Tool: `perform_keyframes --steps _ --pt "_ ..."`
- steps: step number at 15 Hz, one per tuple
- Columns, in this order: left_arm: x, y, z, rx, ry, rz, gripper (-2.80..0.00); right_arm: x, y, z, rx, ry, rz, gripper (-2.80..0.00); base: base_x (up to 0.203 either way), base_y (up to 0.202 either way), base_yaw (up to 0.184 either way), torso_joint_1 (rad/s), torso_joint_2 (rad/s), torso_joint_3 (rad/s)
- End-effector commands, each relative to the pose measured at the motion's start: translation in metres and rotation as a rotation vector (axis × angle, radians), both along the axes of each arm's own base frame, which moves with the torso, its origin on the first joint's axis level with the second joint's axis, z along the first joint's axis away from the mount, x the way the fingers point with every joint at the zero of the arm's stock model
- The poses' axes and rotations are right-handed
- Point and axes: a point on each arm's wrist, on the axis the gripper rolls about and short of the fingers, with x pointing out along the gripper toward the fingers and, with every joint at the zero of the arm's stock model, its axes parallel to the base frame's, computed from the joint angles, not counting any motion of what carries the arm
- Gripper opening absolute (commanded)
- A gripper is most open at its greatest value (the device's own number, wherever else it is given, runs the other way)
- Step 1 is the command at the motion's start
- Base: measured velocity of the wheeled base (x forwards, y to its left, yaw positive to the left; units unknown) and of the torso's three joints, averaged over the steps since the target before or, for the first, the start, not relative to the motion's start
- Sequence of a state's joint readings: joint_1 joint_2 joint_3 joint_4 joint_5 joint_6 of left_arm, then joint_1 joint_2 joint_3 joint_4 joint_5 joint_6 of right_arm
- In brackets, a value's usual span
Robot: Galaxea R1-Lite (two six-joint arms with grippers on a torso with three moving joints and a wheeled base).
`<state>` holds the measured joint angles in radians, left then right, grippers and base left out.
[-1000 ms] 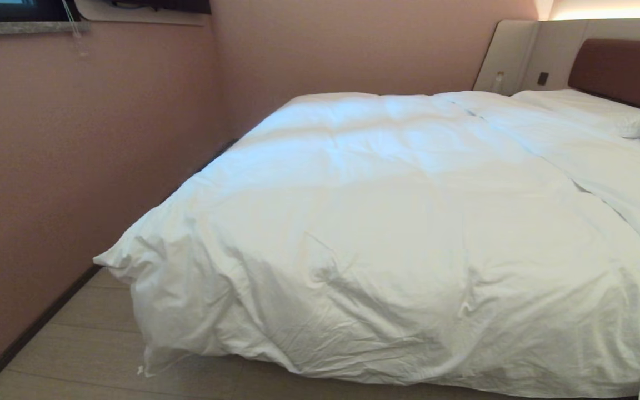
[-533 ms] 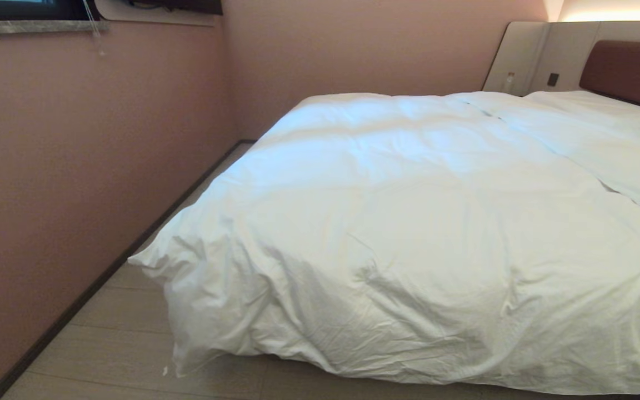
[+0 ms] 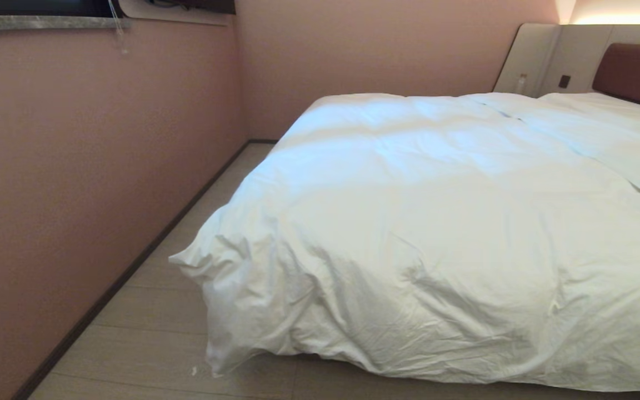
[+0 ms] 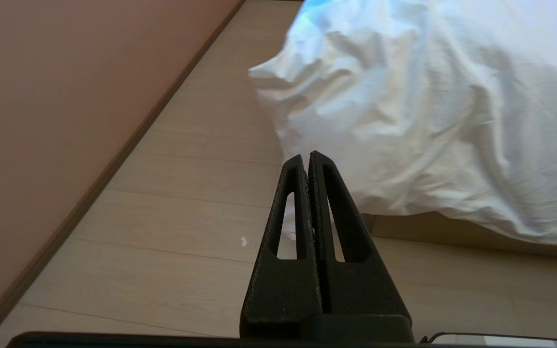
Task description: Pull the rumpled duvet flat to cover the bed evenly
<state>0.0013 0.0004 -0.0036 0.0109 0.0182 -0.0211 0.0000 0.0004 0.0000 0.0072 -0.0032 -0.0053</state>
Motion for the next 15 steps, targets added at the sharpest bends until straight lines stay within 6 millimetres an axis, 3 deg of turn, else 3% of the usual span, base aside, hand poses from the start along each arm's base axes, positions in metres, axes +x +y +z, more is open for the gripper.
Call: perform_keyframes --steps 1,15 --pt "-0.0001 0.0 0.0003 -0.003 -0.002 0.0 -2.8 0.0 0.0 -0.0001 -0.001 0.0 0.0 -2.8 0.0 0.197 0.001 -0.002 0.0 0.007" --pt "-0.0001 0.0 0.0003 -0.007 -0.002 0.002 -2.8 0.0 0.0 -0.0001 -0.001 0.0 0.0 -2.8 0.0 0.197 0.0 0.003 0.0 0.002"
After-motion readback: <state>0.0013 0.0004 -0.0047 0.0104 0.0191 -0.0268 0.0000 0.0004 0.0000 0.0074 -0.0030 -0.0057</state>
